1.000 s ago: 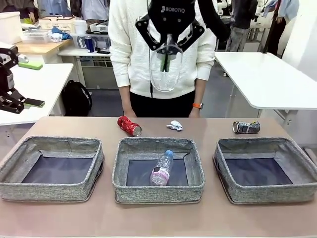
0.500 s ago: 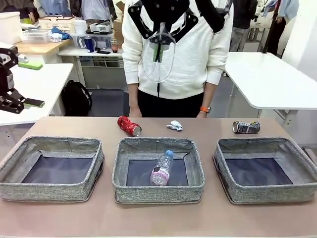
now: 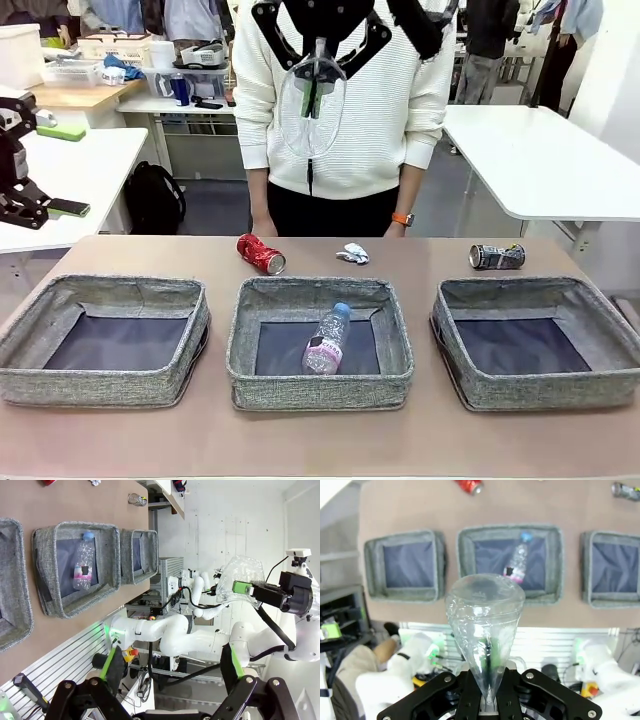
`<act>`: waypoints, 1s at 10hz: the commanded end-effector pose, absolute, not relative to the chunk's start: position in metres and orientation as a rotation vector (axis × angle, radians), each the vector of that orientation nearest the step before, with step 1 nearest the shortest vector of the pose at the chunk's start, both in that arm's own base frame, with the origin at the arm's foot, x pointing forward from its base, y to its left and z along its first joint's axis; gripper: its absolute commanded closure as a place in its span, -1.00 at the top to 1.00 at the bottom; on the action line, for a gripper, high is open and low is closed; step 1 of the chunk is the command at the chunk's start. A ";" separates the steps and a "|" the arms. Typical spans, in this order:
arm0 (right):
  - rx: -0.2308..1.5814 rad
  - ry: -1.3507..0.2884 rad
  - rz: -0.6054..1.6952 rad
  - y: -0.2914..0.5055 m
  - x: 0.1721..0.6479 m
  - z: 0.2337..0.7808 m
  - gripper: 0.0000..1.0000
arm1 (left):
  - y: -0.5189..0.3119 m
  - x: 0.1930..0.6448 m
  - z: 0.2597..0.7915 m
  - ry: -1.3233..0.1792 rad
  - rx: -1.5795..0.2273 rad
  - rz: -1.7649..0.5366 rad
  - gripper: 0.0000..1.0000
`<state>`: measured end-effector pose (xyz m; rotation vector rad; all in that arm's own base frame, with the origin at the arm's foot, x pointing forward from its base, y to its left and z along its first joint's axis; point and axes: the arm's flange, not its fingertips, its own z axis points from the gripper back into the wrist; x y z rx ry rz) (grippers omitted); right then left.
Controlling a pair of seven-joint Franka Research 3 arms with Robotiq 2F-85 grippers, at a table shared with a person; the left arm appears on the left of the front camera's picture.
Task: Sort the waste into the appropriate baskets.
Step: Pick up the waste item pointed out by the person, then place the picked waste into the Fabric basket indicated by the person.
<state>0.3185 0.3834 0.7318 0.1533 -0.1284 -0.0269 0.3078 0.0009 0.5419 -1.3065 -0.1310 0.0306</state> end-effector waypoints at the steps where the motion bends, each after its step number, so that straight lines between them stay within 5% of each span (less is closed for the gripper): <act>1: 0.147 -0.137 -0.023 0.381 0.313 0.732 -0.97 | 0.001 0.306 0.542 -0.133 -1.300 0.017 1.00; 10: 0.147 -0.137 -0.023 0.381 0.313 0.732 -0.97 | 0.001 0.306 0.542 -0.133 -1.300 0.017 1.00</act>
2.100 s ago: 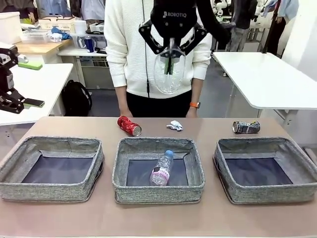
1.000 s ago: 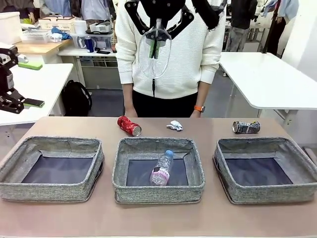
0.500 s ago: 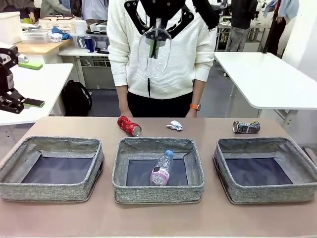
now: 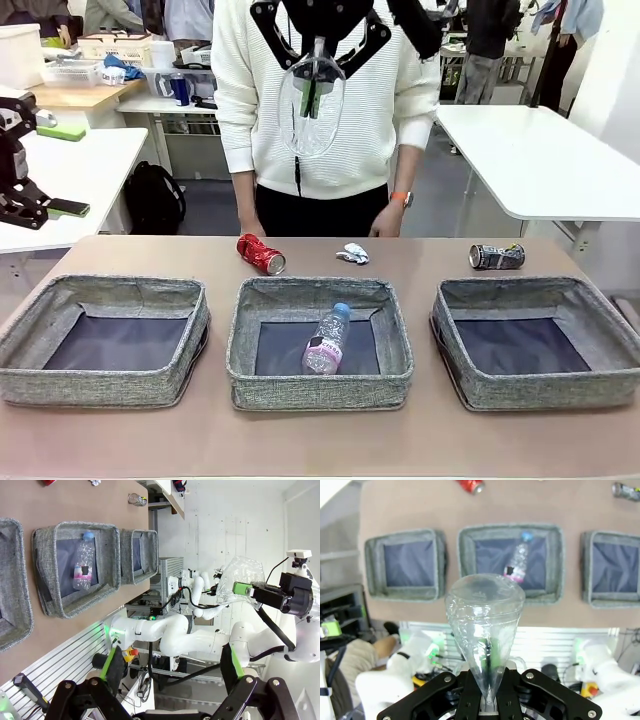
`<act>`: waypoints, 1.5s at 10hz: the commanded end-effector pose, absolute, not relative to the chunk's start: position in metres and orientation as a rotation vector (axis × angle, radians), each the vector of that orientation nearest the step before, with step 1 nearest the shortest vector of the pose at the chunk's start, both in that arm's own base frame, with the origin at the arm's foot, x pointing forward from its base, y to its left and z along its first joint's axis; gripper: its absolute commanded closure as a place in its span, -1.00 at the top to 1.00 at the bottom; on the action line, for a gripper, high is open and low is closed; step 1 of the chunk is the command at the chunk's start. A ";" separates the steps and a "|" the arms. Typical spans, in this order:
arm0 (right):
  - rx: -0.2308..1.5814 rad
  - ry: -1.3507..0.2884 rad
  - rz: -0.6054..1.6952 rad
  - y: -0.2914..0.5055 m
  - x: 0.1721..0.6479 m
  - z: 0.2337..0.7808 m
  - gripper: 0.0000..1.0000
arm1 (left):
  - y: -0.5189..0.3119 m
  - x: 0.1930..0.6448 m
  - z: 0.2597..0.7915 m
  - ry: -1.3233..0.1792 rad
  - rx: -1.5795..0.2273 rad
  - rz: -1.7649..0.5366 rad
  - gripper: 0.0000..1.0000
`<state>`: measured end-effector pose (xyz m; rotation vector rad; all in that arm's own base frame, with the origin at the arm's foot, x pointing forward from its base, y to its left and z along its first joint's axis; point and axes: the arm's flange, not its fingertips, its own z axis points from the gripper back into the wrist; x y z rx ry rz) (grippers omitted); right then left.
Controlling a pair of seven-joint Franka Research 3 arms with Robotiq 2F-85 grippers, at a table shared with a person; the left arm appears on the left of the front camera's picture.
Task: Sort the waste into the appropriate baskets.
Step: Place the picked waste into the Fabric basket indicated by the person.
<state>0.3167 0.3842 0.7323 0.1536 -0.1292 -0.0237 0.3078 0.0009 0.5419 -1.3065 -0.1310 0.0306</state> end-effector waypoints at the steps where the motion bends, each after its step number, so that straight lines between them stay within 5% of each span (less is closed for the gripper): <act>1: 0.147 -0.137 -0.023 0.381 0.313 0.732 -0.97 | 0.001 0.306 0.542 -0.133 -1.300 0.017 1.00; 13: 0.154 -0.129 -0.024 0.384 0.317 0.732 -0.97 | 0.001 0.306 0.542 -0.133 -1.300 0.017 1.00; 15: 0.205 -0.083 0.120 0.396 0.317 0.676 -0.97 | 0.001 0.306 0.542 -0.133 -1.300 0.017 1.00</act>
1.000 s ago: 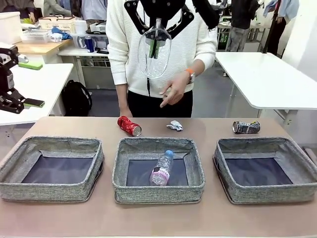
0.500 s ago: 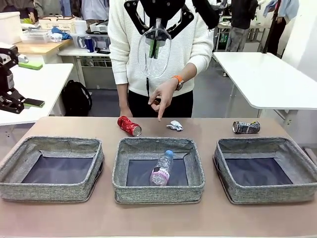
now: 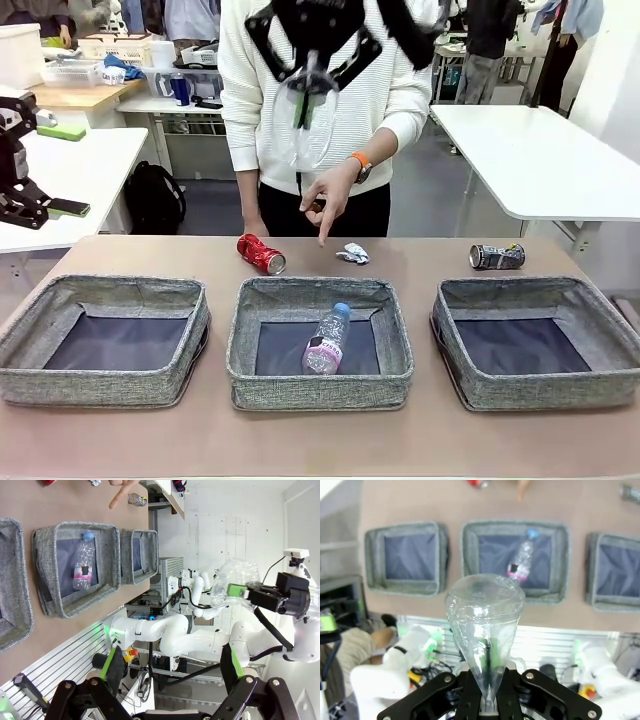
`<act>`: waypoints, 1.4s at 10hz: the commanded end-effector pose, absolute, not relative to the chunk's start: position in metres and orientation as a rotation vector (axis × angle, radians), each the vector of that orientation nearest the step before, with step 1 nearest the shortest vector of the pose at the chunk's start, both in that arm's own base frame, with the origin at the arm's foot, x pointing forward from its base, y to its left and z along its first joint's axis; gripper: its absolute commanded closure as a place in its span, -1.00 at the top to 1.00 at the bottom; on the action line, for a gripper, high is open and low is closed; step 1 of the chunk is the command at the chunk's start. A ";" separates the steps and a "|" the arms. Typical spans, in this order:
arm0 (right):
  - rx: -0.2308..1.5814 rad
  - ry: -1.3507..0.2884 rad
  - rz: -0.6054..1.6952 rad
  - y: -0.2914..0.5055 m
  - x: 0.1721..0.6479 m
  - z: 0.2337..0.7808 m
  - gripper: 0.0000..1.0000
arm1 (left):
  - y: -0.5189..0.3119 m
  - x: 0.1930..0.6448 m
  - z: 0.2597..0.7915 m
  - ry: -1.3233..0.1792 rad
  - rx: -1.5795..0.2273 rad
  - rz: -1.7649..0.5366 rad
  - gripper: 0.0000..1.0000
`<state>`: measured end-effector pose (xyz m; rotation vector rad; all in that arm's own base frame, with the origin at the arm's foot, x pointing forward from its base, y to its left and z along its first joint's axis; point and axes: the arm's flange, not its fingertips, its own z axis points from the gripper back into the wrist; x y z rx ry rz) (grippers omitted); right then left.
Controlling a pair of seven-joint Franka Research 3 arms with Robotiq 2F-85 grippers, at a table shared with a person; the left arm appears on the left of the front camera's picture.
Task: Sort the waste into the appropriate baskets.
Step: Place the picked waste into the Fabric basket indicated by the person.
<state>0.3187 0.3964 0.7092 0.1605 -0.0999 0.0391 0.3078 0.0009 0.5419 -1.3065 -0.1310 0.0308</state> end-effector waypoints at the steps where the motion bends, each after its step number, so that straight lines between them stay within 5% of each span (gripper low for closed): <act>1: 0.181 -0.085 0.098 0.400 0.321 0.634 -0.97 | 0.001 0.306 0.542 -0.133 -1.300 0.017 1.00; 5: 0.176 -0.019 0.148 0.412 0.329 0.485 -0.97 | 0.001 0.306 0.542 -0.133 -1.300 0.017 1.00; 12: 0.336 0.006 0.196 0.397 0.347 0.459 -0.97 | 0.001 0.306 0.542 -0.133 -1.300 0.017 1.00; 13: 0.320 0.010 0.187 0.396 0.347 0.459 -0.66 | 0.001 0.306 0.542 -0.133 -1.300 0.017 1.00; 14: 0.302 0.006 0.208 0.396 0.347 0.458 0.19 | 0.001 0.306 0.542 -0.133 -1.300 0.017 1.00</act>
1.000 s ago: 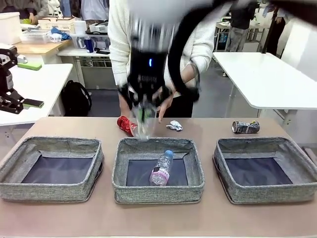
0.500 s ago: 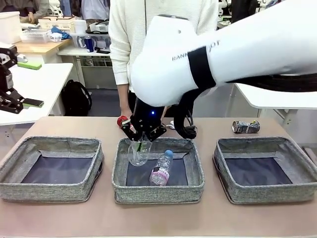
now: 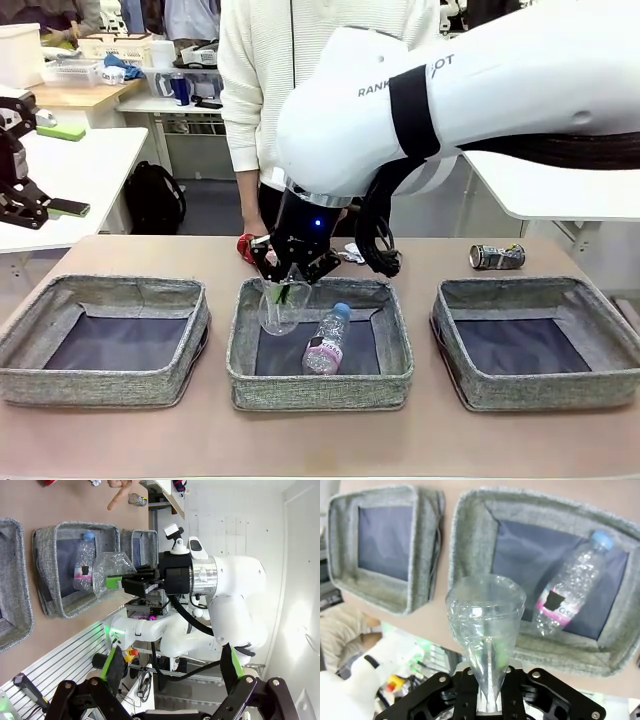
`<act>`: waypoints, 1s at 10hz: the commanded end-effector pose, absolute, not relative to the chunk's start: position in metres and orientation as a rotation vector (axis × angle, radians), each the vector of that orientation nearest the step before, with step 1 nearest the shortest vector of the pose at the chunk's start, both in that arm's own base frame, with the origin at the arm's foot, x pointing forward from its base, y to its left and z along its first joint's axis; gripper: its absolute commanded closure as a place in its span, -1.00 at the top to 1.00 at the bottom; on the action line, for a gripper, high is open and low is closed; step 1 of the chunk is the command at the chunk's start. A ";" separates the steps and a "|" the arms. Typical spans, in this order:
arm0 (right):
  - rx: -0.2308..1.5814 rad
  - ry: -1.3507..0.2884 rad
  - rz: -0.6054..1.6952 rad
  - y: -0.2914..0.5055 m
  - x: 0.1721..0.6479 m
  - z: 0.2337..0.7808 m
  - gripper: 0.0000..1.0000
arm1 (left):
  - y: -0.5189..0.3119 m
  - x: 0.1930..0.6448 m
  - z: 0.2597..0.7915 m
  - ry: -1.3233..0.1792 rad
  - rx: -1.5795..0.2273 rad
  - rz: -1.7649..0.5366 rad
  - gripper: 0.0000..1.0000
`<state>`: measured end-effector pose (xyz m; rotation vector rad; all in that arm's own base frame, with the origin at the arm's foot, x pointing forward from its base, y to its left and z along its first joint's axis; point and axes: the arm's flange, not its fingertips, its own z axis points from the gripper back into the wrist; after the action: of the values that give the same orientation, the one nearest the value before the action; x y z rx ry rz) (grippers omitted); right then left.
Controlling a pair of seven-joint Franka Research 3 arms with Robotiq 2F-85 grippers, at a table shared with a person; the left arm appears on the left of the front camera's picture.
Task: Sort the waste into the appropriate baskets.
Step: Place the picked waste into the Fabric basket indicated by the person.
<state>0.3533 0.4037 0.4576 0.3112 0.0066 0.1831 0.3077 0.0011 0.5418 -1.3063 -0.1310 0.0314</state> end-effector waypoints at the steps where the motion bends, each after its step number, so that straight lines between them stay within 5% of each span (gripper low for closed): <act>1: 0.286 0.003 0.203 0.397 0.346 0.458 0.51 | 0.001 0.306 0.542 -0.133 -1.300 0.017 1.00; 2: 0.286 0.001 0.203 0.397 0.346 0.458 0.26 | 0.001 0.306 0.542 -0.133 -1.300 0.017 1.00; 3: 0.290 0.003 0.197 0.397 0.347 0.458 1.00 | 0.001 0.306 0.542 -0.133 -1.300 0.017 1.00; 10: 0.388 0.003 0.151 0.377 0.343 0.489 1.00 | 0.001 0.306 0.542 -0.133 -1.300 0.017 1.00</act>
<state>0.3534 0.3951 0.4726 0.3293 0.0014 0.1604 0.3077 0.0012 0.5418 -1.3063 -0.1310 0.0314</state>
